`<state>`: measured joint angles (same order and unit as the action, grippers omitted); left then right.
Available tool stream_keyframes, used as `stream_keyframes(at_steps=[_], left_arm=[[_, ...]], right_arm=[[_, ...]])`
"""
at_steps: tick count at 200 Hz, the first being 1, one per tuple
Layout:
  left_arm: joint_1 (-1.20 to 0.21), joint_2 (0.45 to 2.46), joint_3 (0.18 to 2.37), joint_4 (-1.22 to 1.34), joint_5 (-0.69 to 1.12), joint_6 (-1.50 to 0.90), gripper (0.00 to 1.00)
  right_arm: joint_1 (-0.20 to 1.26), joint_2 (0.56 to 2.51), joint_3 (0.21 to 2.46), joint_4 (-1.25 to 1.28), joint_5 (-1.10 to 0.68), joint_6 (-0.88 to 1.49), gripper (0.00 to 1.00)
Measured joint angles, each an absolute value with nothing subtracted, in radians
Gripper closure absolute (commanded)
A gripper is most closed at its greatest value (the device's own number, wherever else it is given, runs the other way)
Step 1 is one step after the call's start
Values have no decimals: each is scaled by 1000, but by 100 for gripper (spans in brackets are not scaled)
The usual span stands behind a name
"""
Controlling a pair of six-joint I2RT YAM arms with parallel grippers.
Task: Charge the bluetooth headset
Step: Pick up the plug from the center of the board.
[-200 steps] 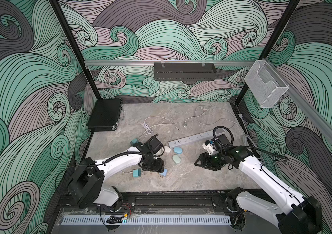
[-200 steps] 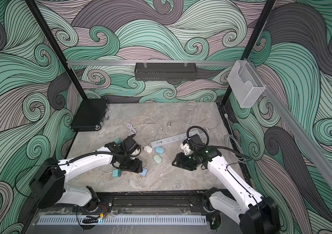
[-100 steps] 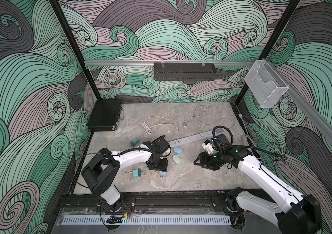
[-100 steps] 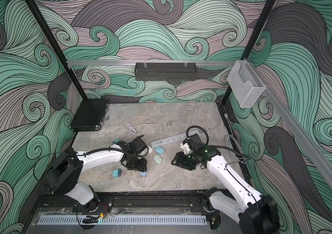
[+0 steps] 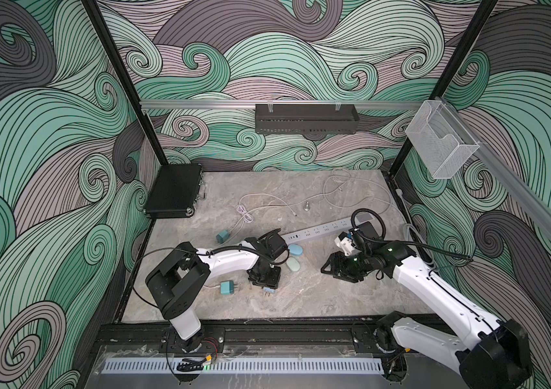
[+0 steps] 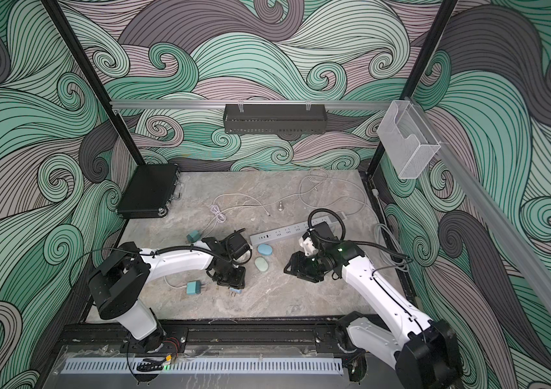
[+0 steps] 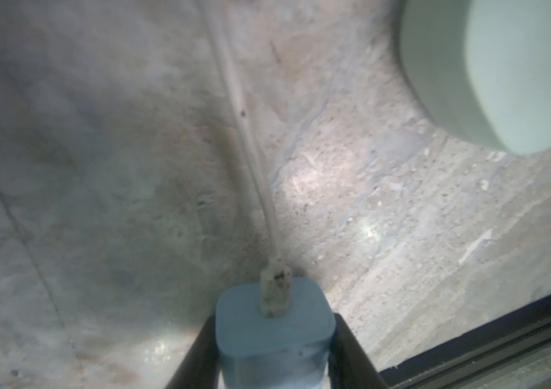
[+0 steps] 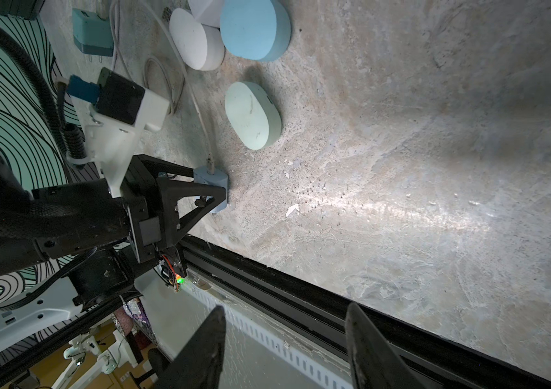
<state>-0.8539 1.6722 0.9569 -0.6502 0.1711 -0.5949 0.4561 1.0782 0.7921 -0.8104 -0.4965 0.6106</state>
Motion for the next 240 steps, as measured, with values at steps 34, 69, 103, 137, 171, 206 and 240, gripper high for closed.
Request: stream_keyframes(at_steps=[34,69,103,137,171,206,240], left_arm=[[-854,1664,981,-663,130,-583,76],[-854,1522,997,-643,73,-530,79],[-854,1380,995,-557,52,-466,79],[-854,1336,984,-490,50,-393,80],[-854,1307,958,-440,54,-322,80],[-854,1287,952,-382,80,-253,81],[-854,1283,951,-342,115,-207,81]], right_arm=[[456,1079,792,-777,-538,609,43],[456,1098,794,-660,-648,613,44],[456,1182,856,-603,-727,611,47],[456,1256,971,-581,-778,595,48],[461,1325,1053,-584,-812,567,52],[477,1372,1087,-617,-819,538,53],[501,1398,1116,-645,-820,515,53]])
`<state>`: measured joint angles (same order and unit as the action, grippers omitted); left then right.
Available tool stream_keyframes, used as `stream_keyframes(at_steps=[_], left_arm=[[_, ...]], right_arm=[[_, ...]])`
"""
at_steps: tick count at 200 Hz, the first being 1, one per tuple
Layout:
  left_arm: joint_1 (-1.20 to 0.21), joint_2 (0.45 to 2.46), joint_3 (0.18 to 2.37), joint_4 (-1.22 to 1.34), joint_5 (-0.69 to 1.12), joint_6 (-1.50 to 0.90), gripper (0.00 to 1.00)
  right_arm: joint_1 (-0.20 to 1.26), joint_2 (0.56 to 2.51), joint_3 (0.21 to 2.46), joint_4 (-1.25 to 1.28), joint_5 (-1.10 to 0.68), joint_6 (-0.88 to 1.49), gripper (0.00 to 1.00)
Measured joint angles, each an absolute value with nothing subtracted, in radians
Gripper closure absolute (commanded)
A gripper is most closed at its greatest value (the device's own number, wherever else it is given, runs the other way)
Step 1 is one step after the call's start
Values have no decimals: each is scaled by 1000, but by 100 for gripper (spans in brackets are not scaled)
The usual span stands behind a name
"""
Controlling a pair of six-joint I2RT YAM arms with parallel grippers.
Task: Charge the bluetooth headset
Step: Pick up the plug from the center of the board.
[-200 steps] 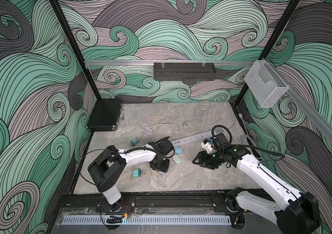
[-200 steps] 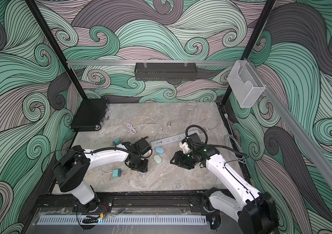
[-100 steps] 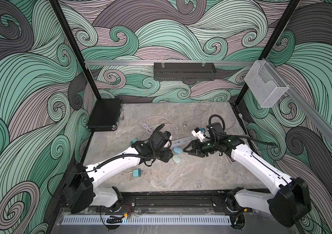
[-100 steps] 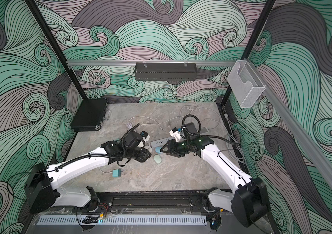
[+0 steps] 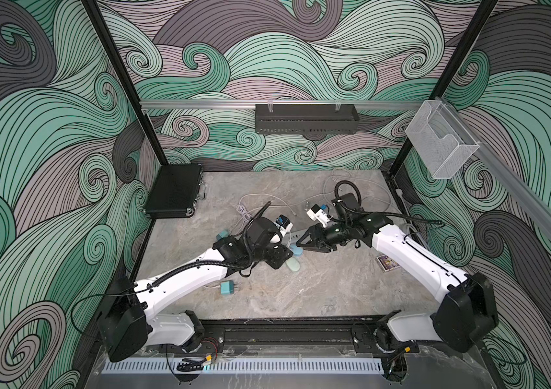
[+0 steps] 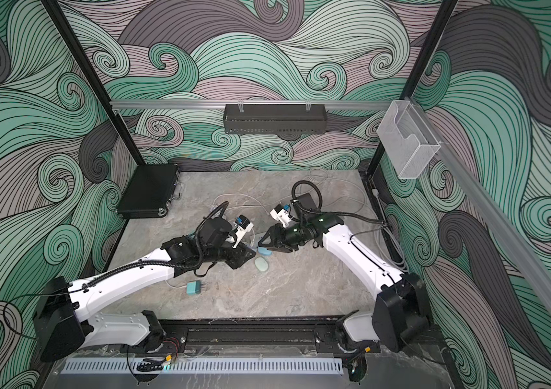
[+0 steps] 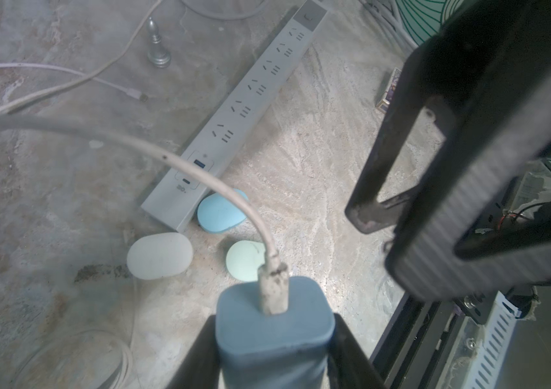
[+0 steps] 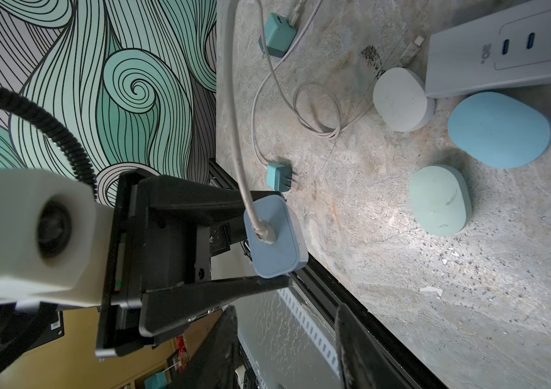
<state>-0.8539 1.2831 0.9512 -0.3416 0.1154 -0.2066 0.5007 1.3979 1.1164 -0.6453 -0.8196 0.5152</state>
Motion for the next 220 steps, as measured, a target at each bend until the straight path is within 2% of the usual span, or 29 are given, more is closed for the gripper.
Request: stream_keyframes(at_steps=[220], left_arm=[[-854,1286,951,-274,199,-125,81]], right_arm=[[586,1491,1211,-708,-760,474,60]])
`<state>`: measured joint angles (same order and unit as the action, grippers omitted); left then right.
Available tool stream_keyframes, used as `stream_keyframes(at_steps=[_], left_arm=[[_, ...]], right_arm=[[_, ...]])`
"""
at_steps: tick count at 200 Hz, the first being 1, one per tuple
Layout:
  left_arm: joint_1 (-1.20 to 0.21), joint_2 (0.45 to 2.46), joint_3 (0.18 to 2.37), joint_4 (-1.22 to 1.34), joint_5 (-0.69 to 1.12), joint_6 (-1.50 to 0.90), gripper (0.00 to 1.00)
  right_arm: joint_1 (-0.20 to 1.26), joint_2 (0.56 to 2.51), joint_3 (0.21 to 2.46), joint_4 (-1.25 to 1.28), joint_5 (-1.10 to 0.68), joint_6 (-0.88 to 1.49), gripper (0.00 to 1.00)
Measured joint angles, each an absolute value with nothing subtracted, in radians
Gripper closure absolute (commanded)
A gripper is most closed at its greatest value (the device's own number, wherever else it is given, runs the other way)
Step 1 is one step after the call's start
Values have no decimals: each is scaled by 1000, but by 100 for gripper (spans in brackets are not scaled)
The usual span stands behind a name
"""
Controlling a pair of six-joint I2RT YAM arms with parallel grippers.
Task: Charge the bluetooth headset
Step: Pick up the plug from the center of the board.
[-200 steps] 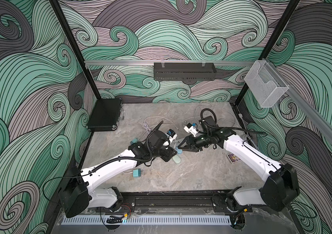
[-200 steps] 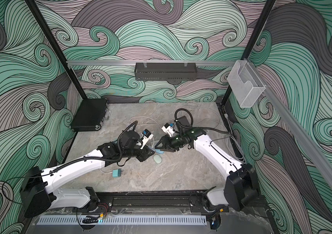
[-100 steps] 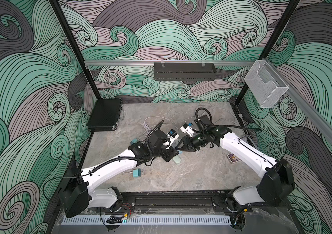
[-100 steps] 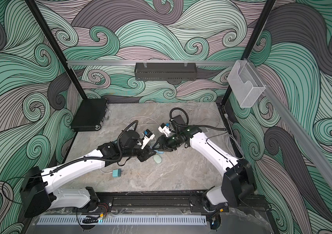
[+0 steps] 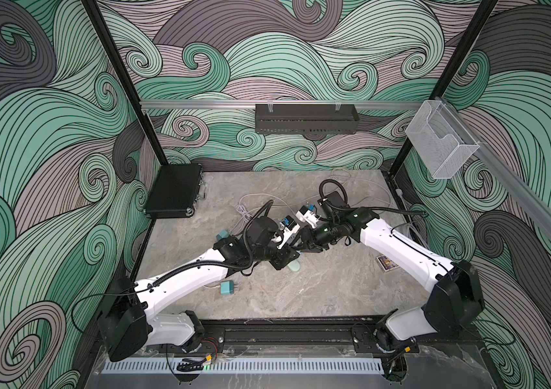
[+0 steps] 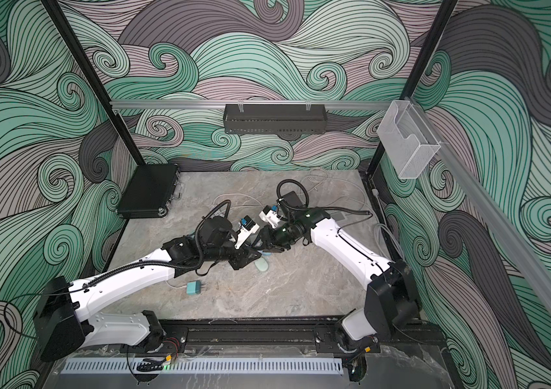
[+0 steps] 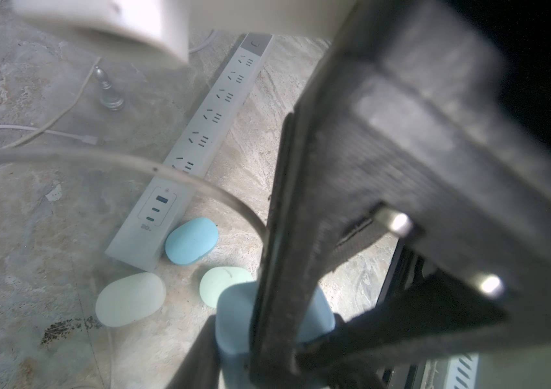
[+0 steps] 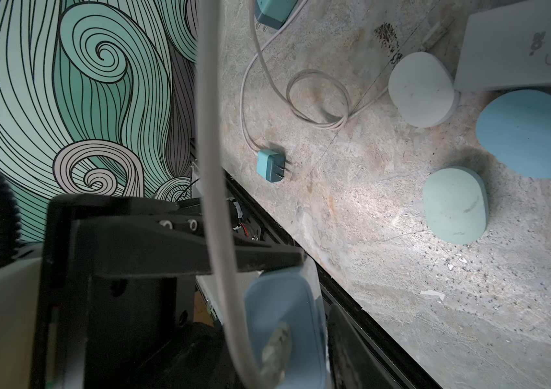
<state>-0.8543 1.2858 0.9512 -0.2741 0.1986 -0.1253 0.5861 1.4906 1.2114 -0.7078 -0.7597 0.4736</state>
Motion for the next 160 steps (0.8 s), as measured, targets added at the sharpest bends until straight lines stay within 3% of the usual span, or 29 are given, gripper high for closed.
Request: stream_keyframes(at_steps=[35,58,79,93,109,126,160], left_arm=[[-854,1289,951,-277,199,-111,81],[-854,1298,951,-279,198,-103,79],[-854,1299,951,-281,197,-104,68],[-855,1299,951,-282,191,-104,46],[-855,1299,951,-273,173,-107,36],[-855,1296,952,-276,155,-108,29],[-850,1234,952,-316,142,-126,27]], right_arm=[[588,1510,1214,-708,-762,463,60],[592,1524,1217,-708,-764,448,68],[591,1526,1217,-713,-757,421,75],[591,1527,1219,-716,-754,402,82],[591,1534,1228,-728,-741,381,87],[584,1554,1246,-745,-732,337,91],[530,1607,1316,-775,-700,188,94]])
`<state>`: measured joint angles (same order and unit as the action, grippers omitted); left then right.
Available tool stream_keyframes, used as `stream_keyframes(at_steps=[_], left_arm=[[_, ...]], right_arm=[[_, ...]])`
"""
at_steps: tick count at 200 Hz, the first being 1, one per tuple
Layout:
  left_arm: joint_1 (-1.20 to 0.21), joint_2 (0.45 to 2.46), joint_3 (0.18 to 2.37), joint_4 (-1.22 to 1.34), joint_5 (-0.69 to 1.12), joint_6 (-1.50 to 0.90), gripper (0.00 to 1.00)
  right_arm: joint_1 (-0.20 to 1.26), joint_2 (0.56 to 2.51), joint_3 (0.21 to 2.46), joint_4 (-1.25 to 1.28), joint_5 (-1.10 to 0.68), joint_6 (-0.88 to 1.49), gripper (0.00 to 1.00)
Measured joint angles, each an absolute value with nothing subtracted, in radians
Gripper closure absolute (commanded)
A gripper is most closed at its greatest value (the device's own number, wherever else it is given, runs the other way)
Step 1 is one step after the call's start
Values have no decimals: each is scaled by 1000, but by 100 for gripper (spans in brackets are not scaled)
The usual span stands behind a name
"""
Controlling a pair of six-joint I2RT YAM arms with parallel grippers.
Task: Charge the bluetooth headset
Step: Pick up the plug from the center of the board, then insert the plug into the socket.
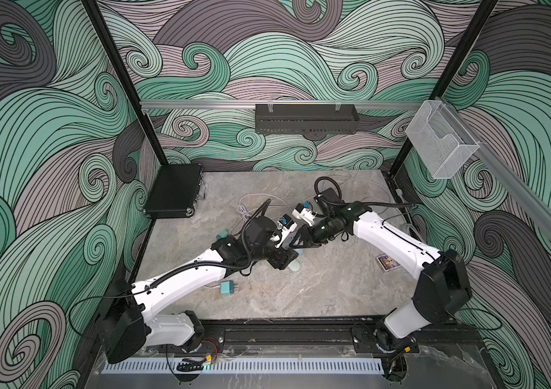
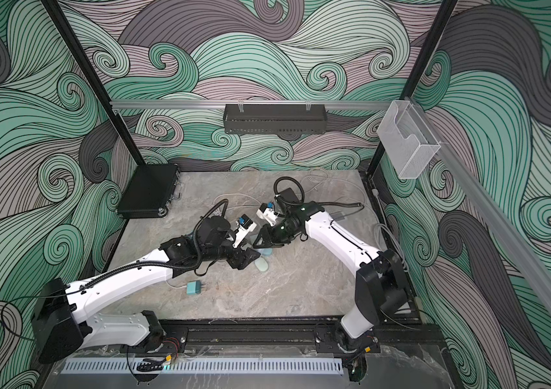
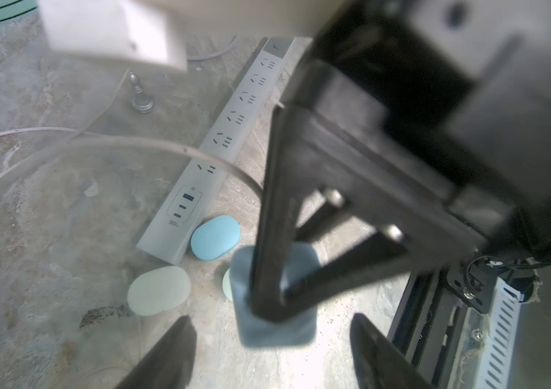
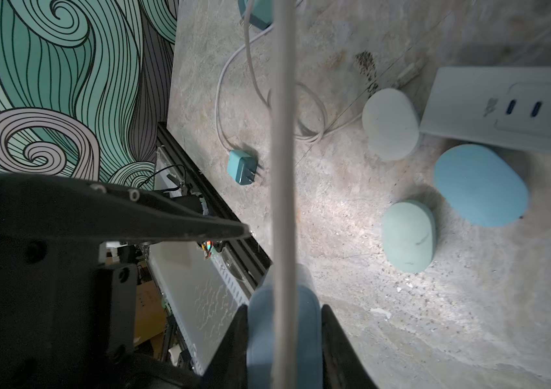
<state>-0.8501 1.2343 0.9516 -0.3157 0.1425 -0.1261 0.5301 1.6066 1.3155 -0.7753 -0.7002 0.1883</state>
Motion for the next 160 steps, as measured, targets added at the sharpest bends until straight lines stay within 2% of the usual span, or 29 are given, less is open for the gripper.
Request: stream_keyframes(at_steps=[40,57,107,160], left_arm=[[-813,1121,930,-373,173,-210,28],[-796,1097,889,-389,177,-259,30],[-765,1072,808,-431,186,-357,33],[-703,1084,809,-426,207,-385,34]], right_arm=[[432,1656,1419,-785,-643,-119,93],[422,1665,1444,-788,-620,-287,97],[381,1764,1546,-854,-590,-744,97],[336,1845,1548,-903,-567,-1051,95]])
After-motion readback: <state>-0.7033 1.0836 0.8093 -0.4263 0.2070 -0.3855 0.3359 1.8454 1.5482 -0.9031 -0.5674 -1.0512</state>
